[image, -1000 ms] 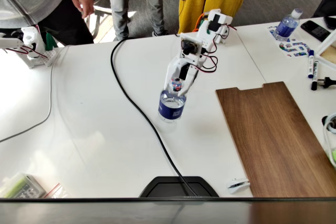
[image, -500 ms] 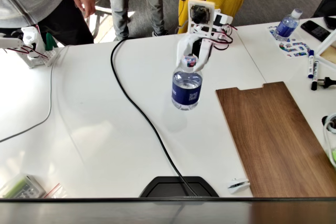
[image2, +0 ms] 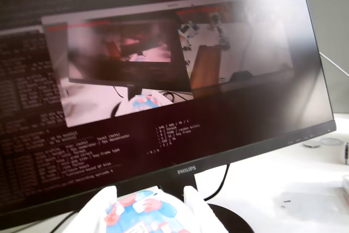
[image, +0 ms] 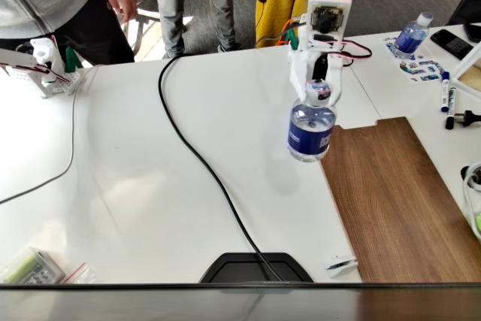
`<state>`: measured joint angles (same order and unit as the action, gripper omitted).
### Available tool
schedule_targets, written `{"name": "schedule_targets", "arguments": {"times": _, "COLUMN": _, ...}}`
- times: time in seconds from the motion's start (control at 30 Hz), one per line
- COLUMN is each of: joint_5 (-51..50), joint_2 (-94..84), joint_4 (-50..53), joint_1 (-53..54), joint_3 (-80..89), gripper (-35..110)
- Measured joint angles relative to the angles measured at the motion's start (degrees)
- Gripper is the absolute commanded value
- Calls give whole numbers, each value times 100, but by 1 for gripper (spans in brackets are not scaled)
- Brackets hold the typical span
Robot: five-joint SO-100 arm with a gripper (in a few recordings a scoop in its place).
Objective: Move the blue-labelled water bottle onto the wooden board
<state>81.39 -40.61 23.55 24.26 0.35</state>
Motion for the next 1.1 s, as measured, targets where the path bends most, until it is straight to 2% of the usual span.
{"name": "schedule_targets", "arguments": {"times": 0.3, "joint_5": -44, "joint_2": -677, "joint_4": 299, "joint_1": -431, "joint_3": -35, "gripper": 0}}
{"name": "schedule_targets", "arguments": {"times": 0.67, "joint_5": 853, "joint_2": 105, "joint_4": -694, "joint_1": -1125, "joint_3": -26, "gripper": 0}}
{"name": "schedule_targets", "arguments": {"times": 1.1, "joint_5": 1169, "joint_2": 791, "joint_4": -1257, "joint_1": -1978, "joint_3": -35, "gripper": -1}}
